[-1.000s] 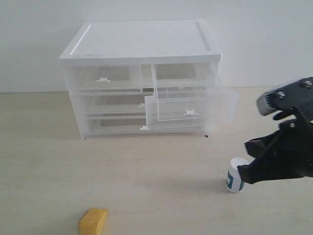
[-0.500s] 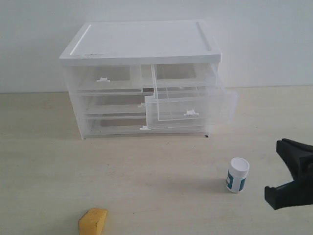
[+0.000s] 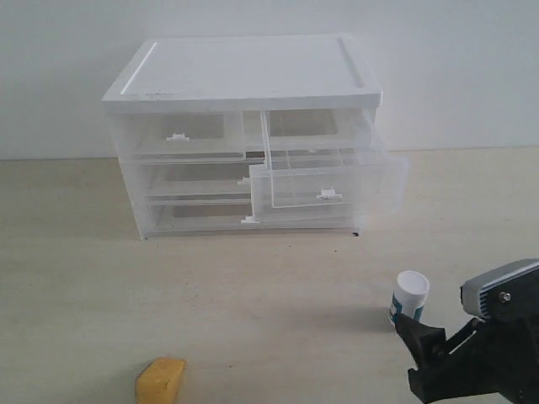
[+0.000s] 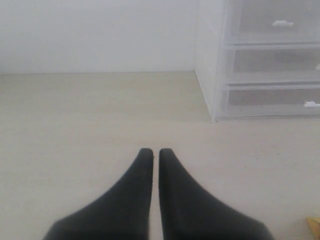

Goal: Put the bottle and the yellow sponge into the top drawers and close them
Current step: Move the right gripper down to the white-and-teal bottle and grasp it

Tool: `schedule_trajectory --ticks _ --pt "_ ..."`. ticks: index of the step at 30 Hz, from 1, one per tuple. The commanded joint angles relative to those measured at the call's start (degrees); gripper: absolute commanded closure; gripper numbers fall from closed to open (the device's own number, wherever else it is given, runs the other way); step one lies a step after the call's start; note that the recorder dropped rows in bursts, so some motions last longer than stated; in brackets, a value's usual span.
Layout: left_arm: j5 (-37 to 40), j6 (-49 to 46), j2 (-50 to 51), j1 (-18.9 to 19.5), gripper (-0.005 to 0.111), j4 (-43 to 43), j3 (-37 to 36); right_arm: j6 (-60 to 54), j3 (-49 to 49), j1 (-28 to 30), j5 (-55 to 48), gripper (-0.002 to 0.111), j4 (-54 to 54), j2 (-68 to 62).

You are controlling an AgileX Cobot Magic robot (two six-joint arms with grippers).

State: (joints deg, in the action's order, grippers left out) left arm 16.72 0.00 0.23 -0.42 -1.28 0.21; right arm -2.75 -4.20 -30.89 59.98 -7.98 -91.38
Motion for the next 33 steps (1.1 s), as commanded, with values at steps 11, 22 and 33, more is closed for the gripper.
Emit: schedule_trajectory --ticks 11,22,33 --pt "0.0 -0.5 -0.2 0.2 0.103 0.4 -0.2 0.5 -13.3 0.0 -5.4 0.026 -3.0 -12.6" --pt "0.0 -0.5 -0.2 0.2 0.103 0.4 -0.2 -3.6 -21.1 0.0 -10.4 0.026 -5.8 -18.2" --pt "0.0 -0.5 -0.2 0.2 0.103 0.4 -0.2 -5.7 -22.3 0.1 -11.9 0.057 -10.5 -18.6"
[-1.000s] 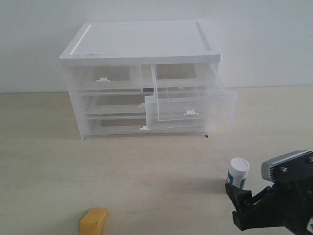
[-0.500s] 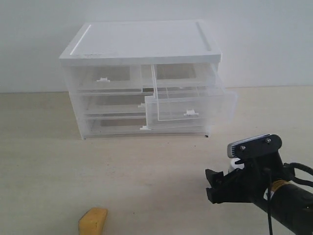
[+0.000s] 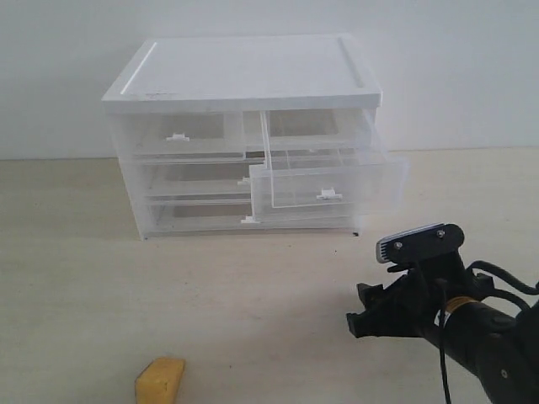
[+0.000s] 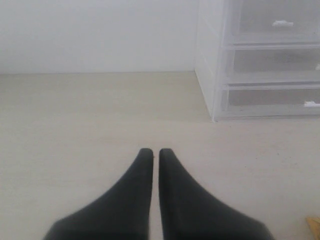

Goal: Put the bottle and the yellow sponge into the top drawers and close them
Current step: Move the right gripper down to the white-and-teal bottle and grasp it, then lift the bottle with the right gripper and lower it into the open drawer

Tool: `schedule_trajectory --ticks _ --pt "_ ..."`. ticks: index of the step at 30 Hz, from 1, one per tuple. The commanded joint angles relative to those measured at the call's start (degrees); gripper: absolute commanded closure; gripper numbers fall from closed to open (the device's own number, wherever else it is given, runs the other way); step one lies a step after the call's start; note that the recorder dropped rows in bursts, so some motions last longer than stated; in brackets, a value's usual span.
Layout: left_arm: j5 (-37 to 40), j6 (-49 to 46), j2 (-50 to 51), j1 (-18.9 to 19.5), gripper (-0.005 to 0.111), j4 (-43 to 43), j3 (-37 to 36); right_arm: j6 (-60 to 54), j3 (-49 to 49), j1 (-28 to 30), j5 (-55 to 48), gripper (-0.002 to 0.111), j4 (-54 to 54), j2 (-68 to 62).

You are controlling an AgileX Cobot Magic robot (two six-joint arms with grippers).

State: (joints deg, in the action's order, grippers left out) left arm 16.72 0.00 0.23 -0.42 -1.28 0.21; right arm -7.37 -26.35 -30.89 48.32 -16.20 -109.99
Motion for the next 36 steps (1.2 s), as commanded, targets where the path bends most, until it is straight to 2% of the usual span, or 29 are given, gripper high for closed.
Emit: schedule_trajectory --ticks 1,5,6,16,22,26,32,36 --pt "0.0 -0.5 -0.2 0.2 0.103 0.4 -0.2 -1.1 -0.1 0.1 -0.2 0.065 -2.5 0.0" --pt "0.0 -0.5 -0.2 0.2 0.103 0.4 -0.2 -1.5 -0.1 0.1 -0.5 0.103 -2.5 0.0" --pt "0.0 -0.5 -0.2 0.2 0.103 0.4 -0.2 -1.8 -0.1 0.1 -0.6 0.108 -2.5 0.0" --pt "0.0 -0.5 -0.2 0.2 0.103 0.4 -0.2 -2.0 1.9 0.1 -4.3 0.108 -0.6 6.9" --pt "0.0 -0.5 -0.2 0.2 0.103 0.4 -0.2 -2.5 3.6 0.1 -15.4 0.108 1.2 16.2" --pt "0.0 -0.5 -0.2 0.2 0.103 0.4 -0.2 0.7 4.7 0.1 -20.3 0.108 7.4 21.5" --pt "0.0 -0.5 -0.2 0.2 0.103 0.4 -0.2 11.7 5.0 -2.3 -25.8 0.108 22.9 31.3" --pt "0.0 -0.5 -0.2 0.2 0.103 0.4 -0.2 13.6 5.0 -4.6 -25.5 0.108 24.1 37.2"
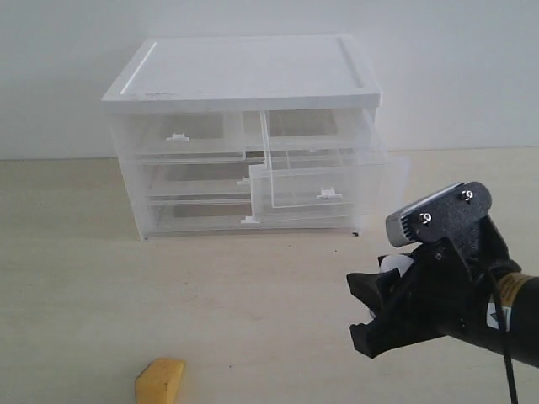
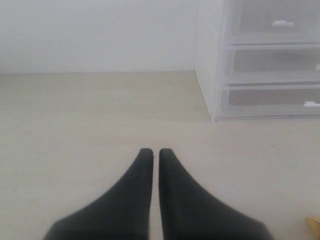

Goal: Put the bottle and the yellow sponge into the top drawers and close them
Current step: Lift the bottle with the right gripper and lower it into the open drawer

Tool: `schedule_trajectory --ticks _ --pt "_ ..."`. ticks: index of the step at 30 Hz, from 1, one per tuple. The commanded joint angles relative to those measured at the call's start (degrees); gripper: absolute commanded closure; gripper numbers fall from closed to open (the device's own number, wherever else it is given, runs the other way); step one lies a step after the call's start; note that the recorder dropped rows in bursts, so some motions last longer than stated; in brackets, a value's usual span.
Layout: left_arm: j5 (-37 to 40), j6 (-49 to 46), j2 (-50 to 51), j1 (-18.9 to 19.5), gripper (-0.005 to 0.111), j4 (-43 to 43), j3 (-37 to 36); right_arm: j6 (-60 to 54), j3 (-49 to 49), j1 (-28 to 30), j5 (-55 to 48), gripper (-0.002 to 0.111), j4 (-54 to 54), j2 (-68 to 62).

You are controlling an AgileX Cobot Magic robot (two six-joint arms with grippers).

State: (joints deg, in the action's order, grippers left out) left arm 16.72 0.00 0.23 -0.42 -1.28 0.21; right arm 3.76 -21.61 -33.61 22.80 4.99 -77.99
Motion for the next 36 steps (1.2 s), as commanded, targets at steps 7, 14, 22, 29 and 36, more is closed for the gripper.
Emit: schedule_trajectory --ticks 7,14,22,29,36 --pt "0.0 -0.5 -0.2 0.2 0.103 0.4 -0.2 11.0 -0.1 -2.3 7.9 0.108 0.7 10.5" --pt "0.0 -0.5 -0.2 0.2 0.103 0.4 -0.2 18.8 -6.9 -2.3 8.5 0.108 -5.6 8.2" --pt "0.0 -0.5 -0.2 0.2 0.103 0.4 -0.2 22.1 -16.1 -2.3 8.2 0.108 -14.7 0.6" --pt "0.0 -0.5 -0.2 0.2 0.103 0.4 -0.2 26.9 -23.5 -2.3 8.2 0.108 -24.7 -8.6" --pt "0.0 -0.5 -0.2 0.2 0.103 0.2 -0.2 32.6 -28.2 -2.3 9.2 0.108 -25.5 -15.2"
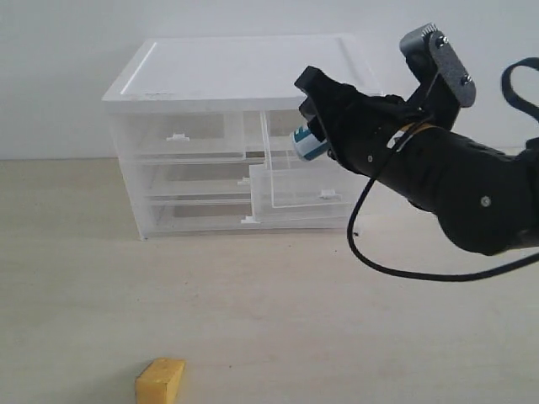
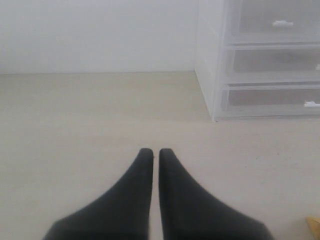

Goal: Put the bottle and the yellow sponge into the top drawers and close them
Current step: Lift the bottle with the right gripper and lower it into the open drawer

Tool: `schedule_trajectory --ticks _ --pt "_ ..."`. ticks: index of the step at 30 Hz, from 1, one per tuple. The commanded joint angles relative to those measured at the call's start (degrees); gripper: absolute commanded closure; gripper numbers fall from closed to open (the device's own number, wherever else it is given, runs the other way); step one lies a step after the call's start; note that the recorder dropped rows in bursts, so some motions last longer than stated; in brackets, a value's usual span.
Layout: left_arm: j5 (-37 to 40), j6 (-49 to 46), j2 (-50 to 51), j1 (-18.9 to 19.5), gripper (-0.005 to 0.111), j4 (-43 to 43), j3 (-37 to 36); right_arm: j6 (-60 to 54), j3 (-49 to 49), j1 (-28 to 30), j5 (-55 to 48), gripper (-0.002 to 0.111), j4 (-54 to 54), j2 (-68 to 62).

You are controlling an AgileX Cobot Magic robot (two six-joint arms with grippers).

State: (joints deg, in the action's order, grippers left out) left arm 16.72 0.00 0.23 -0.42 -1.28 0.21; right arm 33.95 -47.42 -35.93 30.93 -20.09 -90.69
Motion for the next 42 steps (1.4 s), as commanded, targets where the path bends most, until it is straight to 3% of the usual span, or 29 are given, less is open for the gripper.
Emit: schedule_trajectory --ticks 1,3,6,9,12,15,18,20,25,28,34,36,38,42 --pt "0.0 -0.5 -0.2 0.2 0.103 0.2 -0.2 2.7 -3.0 0.0 0.9 0.105 -0.4 -3.1" --pt "0.0 -0.5 -0.2 0.2 0.103 0.2 -0.2 3.1 -3.6 0.0 0.9 0.097 -0.6 -3.9" --pt "0.0 -0.5 -0.2 0.2 0.103 0.2 -0.2 3.4 -4.0 0.0 0.9 0.074 -1.7 -4.6" --pt "0.0 -0.5 -0.2 0.2 0.103 0.2 -0.2 3.0 -4.0 0.0 1.3 0.045 -4.4 -4.8" --pt "0.0 -0.5 -0.2 0.2 0.103 0.2 -0.2 3.0 -4.0 0.0 1.8 0.036 -4.8 -4.8" --pt "0.0 -0.5 -0.2 0.2 0.103 0.2 -0.2 1.6 -4.0 0.0 2.1 0.037 -4.8 -4.7" --pt "0.0 -0.5 -0.2 0.2 0.103 0.2 -0.2 -6.6 -4.0 0.0 2.7 0.037 -4.6 -2.1" --pt "0.0 -0.5 -0.2 0.2 0.103 0.2 -0.2 -25.6 -4.0 0.1 0.1 0.039 -0.1 2.3" --pt "0.0 -0.5 -0.2 0.2 0.103 0.2 -0.2 -47.4 -4.0 0.1 -9.9 0.074 0.5 7.4" --pt "0.0 -0.5 -0.2 0.2 0.103 0.2 -0.2 -58.0 -4.4 0.1 -18.2 0.108 0.5 8.9" --pt "0.0 -0.5 -0.2 0.2 0.103 0.2 -0.2 -66.3 -16.1 0.1 -51.1 0.108 0.5 8.7" --pt "0.0 -0.5 -0.2 0.2 0.103 0.2 -0.2 -63.5 -20.3 1.3 -55.1 0.108 0.8 8.7" --pt "0.0 -0.5 -0.2 0.2 0.103 0.2 -0.2 -61.0 -24.0 5.4 -59.4 0.091 -1.0 7.8" --pt "0.0 -0.5 -0.2 0.2 0.103 0.2 -0.2 -62.8 -28.0 8.7 -69.1 0.045 -5.3 4.0"
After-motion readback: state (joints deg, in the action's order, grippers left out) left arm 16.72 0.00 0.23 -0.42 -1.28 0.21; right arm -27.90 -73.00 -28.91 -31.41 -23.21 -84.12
